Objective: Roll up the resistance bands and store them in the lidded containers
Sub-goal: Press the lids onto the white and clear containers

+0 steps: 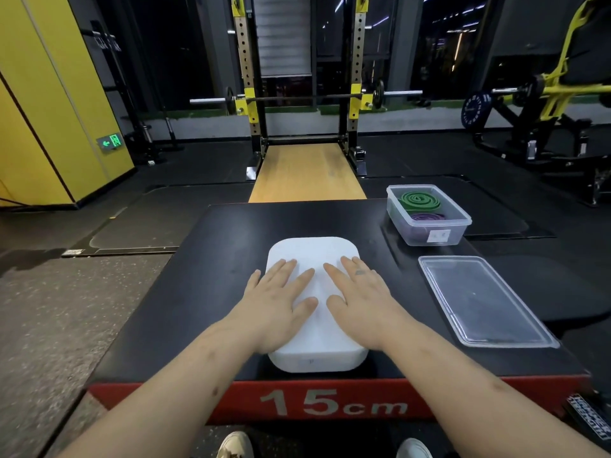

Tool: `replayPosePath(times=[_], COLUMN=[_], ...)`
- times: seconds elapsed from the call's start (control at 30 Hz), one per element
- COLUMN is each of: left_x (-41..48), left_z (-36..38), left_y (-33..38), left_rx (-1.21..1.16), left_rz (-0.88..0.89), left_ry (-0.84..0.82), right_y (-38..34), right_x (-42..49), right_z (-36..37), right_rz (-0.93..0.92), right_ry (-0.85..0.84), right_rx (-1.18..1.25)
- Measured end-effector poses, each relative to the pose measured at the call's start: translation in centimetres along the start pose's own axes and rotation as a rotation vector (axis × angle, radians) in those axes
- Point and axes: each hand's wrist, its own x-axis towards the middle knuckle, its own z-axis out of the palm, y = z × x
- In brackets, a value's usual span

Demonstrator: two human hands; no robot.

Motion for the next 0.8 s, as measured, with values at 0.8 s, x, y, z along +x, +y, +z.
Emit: replayPosePath(times=[0.8], left_x=[-3.2], left_z=[0.9], left_y=[3.5], left_rx=[-0.008], left_rz=[-0.130], left_ry=[0.132], right_y=[-2.9], right_x=[-3.3], right_z=[1.0], right_rz=[-0.029], right_ry=[0.061], right_rx=[-0.161])
